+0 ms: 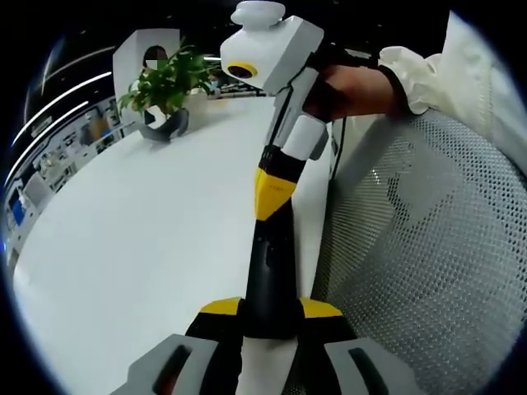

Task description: Press the specified remote control buttons in sequence, fully releasing each button before pressing the next.

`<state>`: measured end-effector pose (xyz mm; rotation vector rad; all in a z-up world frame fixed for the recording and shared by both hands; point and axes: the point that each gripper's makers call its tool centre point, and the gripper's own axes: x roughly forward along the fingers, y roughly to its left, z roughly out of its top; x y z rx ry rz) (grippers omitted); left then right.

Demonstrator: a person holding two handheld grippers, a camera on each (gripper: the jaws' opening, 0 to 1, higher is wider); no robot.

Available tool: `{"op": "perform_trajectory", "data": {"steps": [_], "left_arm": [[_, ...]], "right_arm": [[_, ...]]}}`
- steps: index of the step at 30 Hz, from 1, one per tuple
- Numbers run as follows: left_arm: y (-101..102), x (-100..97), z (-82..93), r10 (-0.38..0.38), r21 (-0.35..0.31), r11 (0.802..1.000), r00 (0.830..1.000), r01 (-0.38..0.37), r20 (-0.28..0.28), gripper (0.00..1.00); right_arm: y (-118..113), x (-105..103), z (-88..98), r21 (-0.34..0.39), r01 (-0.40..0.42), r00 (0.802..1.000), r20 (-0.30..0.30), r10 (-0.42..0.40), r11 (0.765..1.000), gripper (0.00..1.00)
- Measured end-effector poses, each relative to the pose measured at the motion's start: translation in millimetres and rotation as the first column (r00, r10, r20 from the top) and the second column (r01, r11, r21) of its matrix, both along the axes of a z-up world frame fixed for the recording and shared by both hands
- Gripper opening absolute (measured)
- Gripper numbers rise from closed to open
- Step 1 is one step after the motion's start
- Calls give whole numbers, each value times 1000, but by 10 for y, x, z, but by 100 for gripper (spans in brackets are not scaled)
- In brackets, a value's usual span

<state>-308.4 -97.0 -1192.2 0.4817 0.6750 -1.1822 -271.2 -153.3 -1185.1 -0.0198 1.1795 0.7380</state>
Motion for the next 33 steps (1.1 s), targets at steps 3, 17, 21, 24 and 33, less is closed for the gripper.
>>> {"op": "perform_trajectory", "data": {"steps": [3,17,21,24,33], "left_arm": [[0,1,1,1,0,1000,1000,-1,1,24],[2,6,3,8,1,1000,1000,-8,0,24],[1,5,2,11,5,1000,1000,-11,-1,24],[-3,8,1,13,3,1000,1000,-13,0,25],[-25,3,8,18,2,1000,1000,-18,2,25]], "right_arm": [[15,-11,-1,-21,-28,999,27,29,999,0],[34,-11,-18,-108,-144,980,119,157,984,0],[18,7,-8,-72,-103,989,99,110,992,0],[20,9,-3,-67,-85,993,72,90,994,0],[100,-87,100,32,-24,1000,-9,24,999,0]]}}
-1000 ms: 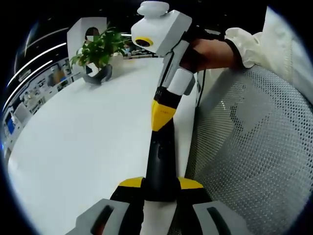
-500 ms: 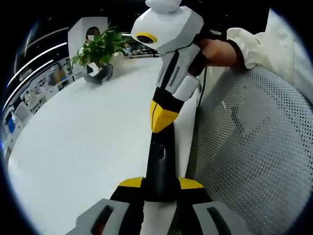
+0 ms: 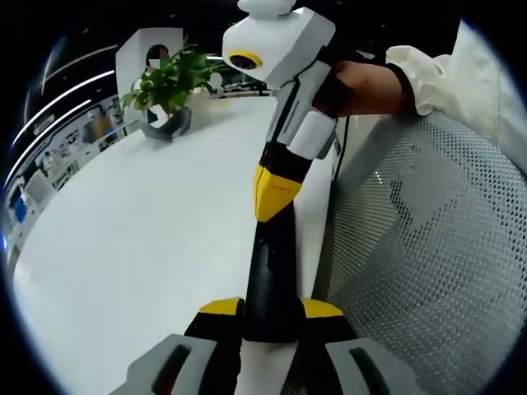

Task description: Press the specified remote control buttons in sequence, fully releasing each button before pressing the next.

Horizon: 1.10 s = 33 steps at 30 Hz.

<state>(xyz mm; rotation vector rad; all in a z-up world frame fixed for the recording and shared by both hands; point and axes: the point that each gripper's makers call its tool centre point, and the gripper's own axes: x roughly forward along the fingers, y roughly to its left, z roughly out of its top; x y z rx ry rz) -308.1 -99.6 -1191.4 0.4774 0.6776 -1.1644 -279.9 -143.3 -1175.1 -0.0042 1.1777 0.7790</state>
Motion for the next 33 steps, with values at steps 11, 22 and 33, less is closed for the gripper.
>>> {"op": "perform_trajectory", "data": {"steps": [11,22,33], "left_arm": [[2,-7,-2,-4,6,1000,1000,4,1,25],[0,-12,-6,-15,6,1000,1000,15,3,24],[-1,-13,-13,-19,7,1000,1000,19,-1,24]], "right_arm": [[0,-117,-105,-39,-40,998,-57,38,998,0],[-15,-103,-89,-5,-16,998,-64,16,1000,0],[-16,-92,-96,34,26,995,-98,-22,999,0]]}}
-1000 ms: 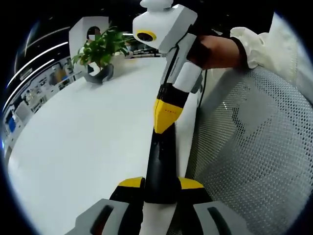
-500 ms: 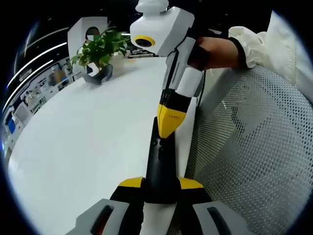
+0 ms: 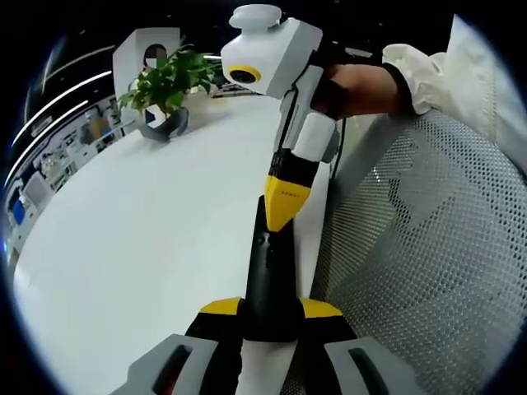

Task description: Press the specified remote control buttons in sequence, fully releasing each button before pressing the next.

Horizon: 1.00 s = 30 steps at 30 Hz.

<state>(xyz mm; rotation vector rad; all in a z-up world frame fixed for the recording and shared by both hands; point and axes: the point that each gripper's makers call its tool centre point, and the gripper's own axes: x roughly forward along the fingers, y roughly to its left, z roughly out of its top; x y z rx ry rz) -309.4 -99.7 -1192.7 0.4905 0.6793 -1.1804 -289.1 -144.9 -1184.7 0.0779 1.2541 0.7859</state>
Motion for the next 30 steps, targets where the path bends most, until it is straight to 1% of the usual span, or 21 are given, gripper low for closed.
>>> {"op": "perform_trajectory", "data": {"steps": [3,6,10,14,16,22,25,30], "left_arm": [[-2,-1,3,-3,-4,1000,1000,3,4,24],[-2,1,3,-3,-4,1000,1000,3,4,24],[-3,2,2,-5,-1,1000,1000,5,2,24],[-5,0,4,-6,0,1000,1000,6,7,24],[-5,2,2,-6,1,1000,1000,6,6,24],[-4,-2,0,-9,4,1000,1000,9,4,24],[-4,-3,1,-10,3,1000,1000,10,5,24],[0,-6,2,-13,4,1000,1000,13,5,24]], "right_arm": [[2,-1,1,0,-3,1000,-3,3,1000,0],[15,-12,8,-14,-28,999,15,29,999,0],[4,-10,12,-17,-22,1000,22,23,1000,0],[-8,-29,8,-37,-32,999,23,33,999,0],[-21,-40,7,-44,-30,999,17,31,999,0],[-87,-85,3,-59,1,1000,-29,-3,998,0],[-136,-80,-3,-92,6,1000,-25,-8,996,0],[-163,-70,-1,-118,6,1000,-14,-8,993,0]]}}
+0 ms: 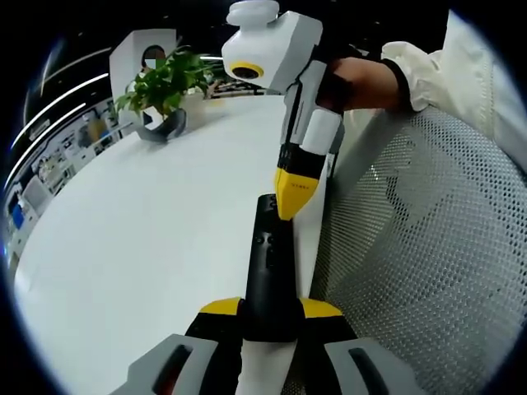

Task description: Press the specified remote control buttons in sequence, fully releasing each button before pressing the next.

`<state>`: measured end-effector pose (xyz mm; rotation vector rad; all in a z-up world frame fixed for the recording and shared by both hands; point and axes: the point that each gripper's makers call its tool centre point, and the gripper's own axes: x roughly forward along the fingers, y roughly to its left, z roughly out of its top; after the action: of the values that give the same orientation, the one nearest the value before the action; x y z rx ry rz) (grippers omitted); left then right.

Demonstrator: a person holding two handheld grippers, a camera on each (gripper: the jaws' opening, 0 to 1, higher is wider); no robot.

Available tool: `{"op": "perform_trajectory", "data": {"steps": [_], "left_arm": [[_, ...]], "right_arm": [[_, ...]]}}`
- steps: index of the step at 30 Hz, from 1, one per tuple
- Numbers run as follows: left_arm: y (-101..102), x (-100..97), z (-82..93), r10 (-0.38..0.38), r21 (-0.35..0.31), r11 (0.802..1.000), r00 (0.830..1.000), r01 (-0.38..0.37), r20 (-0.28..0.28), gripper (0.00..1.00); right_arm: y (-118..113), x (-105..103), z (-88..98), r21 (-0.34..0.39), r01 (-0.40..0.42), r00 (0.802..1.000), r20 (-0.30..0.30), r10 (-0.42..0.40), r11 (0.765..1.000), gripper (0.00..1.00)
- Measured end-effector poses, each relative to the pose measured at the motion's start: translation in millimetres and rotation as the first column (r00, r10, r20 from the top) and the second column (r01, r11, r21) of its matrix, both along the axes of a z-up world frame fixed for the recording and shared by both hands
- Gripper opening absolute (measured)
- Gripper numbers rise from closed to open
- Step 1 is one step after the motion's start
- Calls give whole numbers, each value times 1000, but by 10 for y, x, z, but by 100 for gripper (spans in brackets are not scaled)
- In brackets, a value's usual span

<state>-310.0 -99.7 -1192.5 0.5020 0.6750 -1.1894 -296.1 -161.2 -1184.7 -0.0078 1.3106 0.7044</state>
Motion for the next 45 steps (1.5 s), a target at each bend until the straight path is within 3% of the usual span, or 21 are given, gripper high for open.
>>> {"op": "perform_trajectory", "data": {"steps": [12,16,22,32,39,45], "left_arm": [[2,4,-1,3,-7,1000,1000,-3,-4,24],[-1,1,-1,3,-9,1000,1000,-3,-5,24],[-4,-3,2,5,-14,1000,1000,-5,-6,25],[-3,-3,4,5,-17,1000,1000,-5,-3,25],[-4,2,5,6,-19,1000,1000,-6,-3,25],[-5,3,4,2,-19,1000,1000,-2,-2,25]], "right_arm": [[17,-19,-5,-21,-35,999,26,35,999,0],[28,-39,-25,-51,-90,994,57,93,995,0],[21,-37,-29,-55,-107,992,55,110,993,0],[18,-30,-26,-40,-87,995,43,89,995,0],[8,-17,-19,20,-17,999,-31,17,1000,0],[18,-27,6,2,-24,1000,-10,24,1000,0]]}}
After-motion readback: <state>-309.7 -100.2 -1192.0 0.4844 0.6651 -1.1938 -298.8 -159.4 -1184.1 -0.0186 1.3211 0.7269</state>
